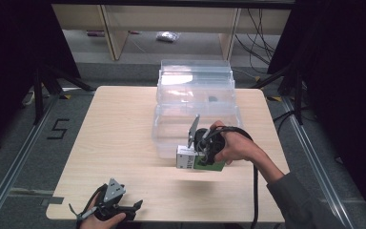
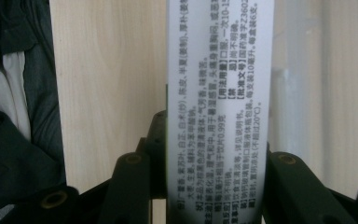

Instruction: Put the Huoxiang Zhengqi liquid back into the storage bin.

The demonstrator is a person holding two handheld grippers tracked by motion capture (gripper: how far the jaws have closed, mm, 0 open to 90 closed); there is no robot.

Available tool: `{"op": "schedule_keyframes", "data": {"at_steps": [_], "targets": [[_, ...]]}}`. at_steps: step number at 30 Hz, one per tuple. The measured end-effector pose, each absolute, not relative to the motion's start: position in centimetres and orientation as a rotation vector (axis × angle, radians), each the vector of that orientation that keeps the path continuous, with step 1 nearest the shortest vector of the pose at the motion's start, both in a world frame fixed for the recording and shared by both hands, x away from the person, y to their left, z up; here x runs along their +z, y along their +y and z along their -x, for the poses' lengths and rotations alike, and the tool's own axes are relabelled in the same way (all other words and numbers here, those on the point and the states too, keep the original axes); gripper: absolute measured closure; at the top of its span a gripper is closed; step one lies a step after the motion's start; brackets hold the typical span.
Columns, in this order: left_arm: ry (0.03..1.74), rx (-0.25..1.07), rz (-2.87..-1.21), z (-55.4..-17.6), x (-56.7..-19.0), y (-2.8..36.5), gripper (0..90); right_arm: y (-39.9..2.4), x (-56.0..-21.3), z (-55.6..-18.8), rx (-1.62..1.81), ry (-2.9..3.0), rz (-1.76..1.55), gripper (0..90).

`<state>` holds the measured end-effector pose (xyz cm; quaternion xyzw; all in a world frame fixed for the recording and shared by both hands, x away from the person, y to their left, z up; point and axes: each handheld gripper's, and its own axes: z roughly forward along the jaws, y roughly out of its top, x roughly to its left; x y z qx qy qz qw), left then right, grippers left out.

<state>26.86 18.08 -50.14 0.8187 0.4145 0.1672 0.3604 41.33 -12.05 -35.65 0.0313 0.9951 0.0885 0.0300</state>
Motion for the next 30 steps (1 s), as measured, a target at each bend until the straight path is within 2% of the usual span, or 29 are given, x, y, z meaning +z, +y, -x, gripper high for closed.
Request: {"op": "schedule_keyframes", "data": {"at_steps": [30], "targets": [[1.069, 0.432, -2.121, -27.0, -50.2, 18.2, 14.9, -16.6, -30.7, -45.6, 0.360, 3.030, -0.243, 65.2]]}}
